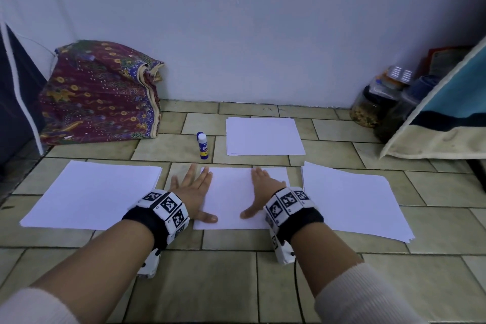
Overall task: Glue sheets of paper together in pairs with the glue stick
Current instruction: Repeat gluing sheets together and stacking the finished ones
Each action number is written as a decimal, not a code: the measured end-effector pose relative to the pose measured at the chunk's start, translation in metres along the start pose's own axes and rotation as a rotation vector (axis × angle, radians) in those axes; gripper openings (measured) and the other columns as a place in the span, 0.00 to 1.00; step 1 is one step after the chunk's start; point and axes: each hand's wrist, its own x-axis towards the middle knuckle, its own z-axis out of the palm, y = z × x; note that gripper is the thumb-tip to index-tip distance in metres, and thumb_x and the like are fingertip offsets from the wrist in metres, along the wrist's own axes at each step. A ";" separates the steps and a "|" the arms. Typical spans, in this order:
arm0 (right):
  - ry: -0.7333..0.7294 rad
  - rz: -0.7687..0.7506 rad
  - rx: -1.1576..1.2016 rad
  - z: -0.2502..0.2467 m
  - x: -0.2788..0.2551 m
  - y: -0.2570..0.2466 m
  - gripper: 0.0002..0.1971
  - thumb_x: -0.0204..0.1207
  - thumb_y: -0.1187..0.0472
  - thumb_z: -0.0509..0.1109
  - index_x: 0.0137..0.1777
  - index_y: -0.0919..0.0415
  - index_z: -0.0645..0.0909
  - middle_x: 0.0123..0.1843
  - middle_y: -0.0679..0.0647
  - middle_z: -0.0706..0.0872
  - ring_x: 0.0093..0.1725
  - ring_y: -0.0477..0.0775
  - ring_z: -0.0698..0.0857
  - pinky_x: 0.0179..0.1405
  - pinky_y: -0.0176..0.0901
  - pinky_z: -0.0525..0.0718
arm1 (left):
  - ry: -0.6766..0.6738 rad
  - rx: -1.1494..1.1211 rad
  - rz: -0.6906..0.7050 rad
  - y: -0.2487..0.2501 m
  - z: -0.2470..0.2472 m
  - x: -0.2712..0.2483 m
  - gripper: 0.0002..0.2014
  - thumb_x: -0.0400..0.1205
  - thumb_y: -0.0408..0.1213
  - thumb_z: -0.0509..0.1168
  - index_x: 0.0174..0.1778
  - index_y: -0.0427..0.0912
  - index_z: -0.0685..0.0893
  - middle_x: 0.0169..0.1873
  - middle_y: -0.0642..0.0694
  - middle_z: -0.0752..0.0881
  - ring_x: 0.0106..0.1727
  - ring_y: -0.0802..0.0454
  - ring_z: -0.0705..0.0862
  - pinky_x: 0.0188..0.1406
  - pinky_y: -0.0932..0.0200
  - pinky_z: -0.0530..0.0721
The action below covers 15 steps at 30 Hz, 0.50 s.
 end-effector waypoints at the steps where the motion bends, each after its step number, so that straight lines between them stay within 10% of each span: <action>1: 0.012 0.036 0.013 -0.002 -0.002 0.006 0.67 0.62 0.40 0.80 0.83 0.64 0.33 0.86 0.53 0.38 0.85 0.53 0.43 0.81 0.65 0.53 | -0.002 -0.003 0.003 0.000 0.000 0.000 0.58 0.76 0.65 0.64 0.81 0.41 0.28 0.80 0.47 0.26 0.79 0.42 0.22 0.78 0.29 0.38; 15: 0.131 0.311 -0.044 -0.005 -0.024 0.005 0.60 0.55 0.33 0.80 0.79 0.63 0.54 0.79 0.61 0.59 0.80 0.62 0.57 0.72 0.60 0.70 | 0.029 0.123 -0.011 0.003 -0.007 -0.003 0.59 0.74 0.67 0.65 0.83 0.38 0.32 0.83 0.44 0.31 0.82 0.43 0.28 0.78 0.29 0.38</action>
